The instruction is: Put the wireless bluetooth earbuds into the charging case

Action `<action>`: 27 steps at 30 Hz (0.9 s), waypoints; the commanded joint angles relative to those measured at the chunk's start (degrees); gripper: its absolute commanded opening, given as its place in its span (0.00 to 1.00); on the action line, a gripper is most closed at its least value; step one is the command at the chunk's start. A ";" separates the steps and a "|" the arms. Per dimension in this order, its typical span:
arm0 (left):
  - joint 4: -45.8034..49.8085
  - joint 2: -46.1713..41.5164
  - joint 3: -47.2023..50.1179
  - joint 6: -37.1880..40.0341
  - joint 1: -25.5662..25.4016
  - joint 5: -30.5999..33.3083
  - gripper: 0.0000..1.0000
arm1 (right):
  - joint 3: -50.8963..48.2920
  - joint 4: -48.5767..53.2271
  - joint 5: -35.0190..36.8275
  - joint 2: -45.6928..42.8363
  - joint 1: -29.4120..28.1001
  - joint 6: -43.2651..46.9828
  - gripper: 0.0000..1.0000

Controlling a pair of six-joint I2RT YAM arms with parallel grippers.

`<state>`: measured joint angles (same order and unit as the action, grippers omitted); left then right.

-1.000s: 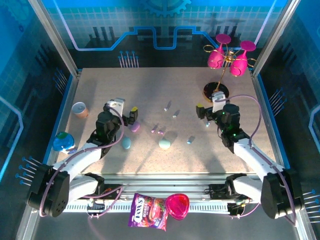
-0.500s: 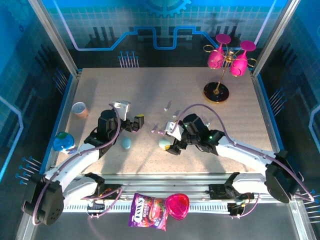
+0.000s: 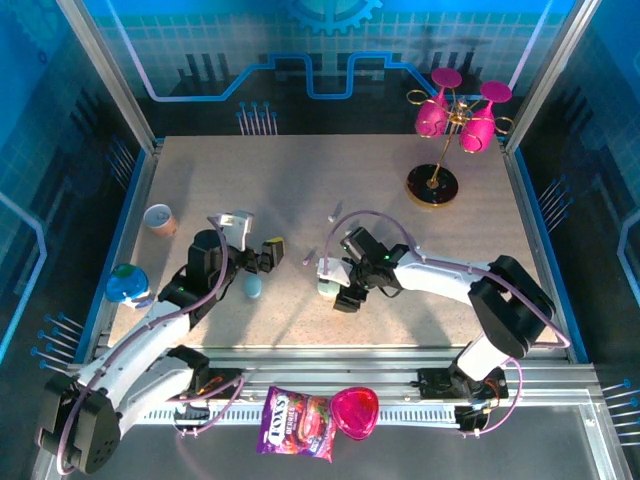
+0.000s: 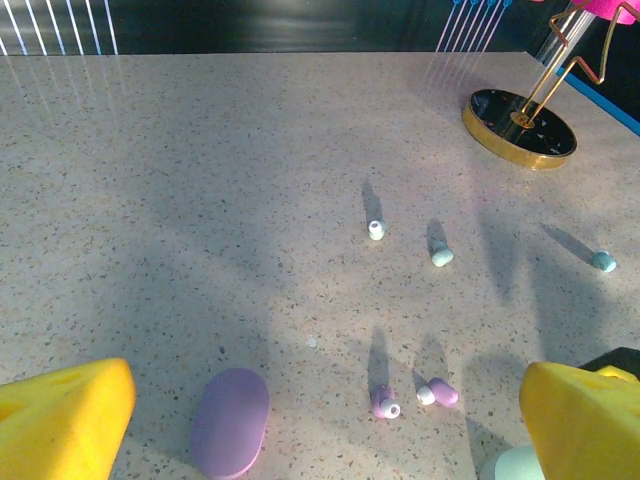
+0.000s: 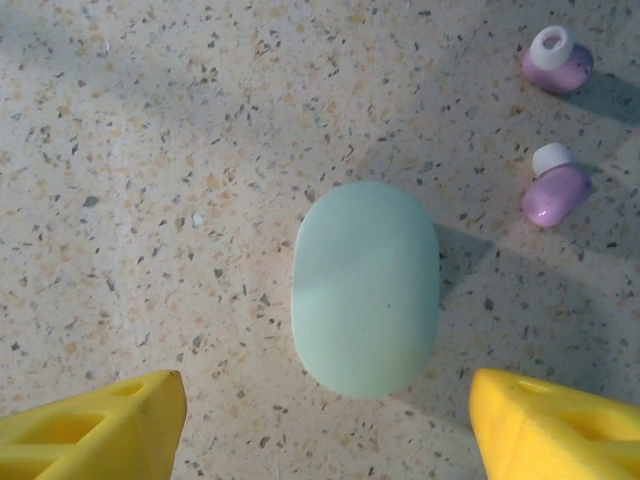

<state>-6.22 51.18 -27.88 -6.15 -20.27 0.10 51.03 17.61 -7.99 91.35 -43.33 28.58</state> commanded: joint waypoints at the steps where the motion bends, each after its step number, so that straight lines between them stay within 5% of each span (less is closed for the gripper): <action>1: 0.94 -1.05 1.04 -1.27 -0.21 -0.58 0.99 | 3.10 2.22 -1.06 1.42 0.46 1.43 0.76; 13: 1.32 -2.18 1.74 -1.93 -0.18 -0.41 0.99 | 8.27 6.75 -0.02 8.00 -0.91 4.01 0.70; 27: 1.70 -3.14 1.94 -1.89 -0.20 -0.31 0.99 | 9.98 9.72 0.37 9.95 -0.57 5.82 0.46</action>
<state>-5.13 49.01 -26.83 -7.60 -20.27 0.12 59.75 24.36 -7.53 100.90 -43.81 33.26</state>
